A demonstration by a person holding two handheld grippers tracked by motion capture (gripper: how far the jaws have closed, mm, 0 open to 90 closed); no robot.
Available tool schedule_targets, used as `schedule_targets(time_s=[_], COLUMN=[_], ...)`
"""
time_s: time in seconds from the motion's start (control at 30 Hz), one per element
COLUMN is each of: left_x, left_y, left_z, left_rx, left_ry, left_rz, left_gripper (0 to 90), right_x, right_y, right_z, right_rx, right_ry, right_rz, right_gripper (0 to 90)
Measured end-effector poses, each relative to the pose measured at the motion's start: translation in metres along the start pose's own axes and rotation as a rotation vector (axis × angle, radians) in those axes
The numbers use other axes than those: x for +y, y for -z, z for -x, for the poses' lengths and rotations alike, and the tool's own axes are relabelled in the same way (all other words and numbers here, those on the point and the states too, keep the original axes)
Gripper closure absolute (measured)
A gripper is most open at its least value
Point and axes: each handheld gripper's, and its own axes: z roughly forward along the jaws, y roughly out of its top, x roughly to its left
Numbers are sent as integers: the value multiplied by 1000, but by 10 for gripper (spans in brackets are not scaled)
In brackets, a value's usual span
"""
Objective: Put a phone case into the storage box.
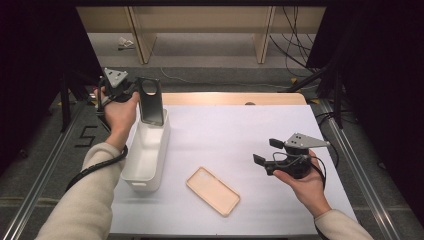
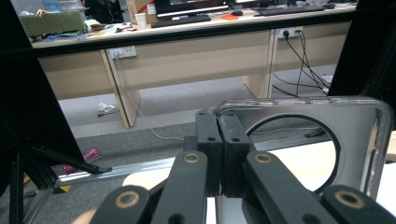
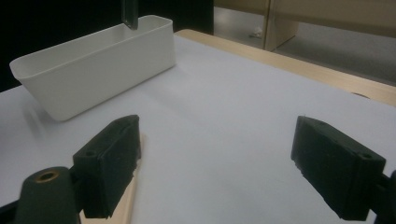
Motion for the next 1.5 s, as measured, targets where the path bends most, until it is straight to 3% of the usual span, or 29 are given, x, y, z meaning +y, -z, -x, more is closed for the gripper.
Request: schedule_targets(time_s=[0.33, 0.73, 1.5], left_x=[-5, -7, -7], left_y=[-9, -19, -33], left_z=[-6, -3, -5], left_rx=[31, 35, 67], left_ry=[18, 31, 23], left_rz=[-23, -47, -70], left_gripper=[883, 883, 883], right_x=[0, 0, 0], right_y=[0, 0, -1], right_z=[0, 0, 0], right_rx=[2, 5, 7], right_ry=[1, -3, -5], right_rz=[2, 4, 2], right_gripper=[167, 167, 167])
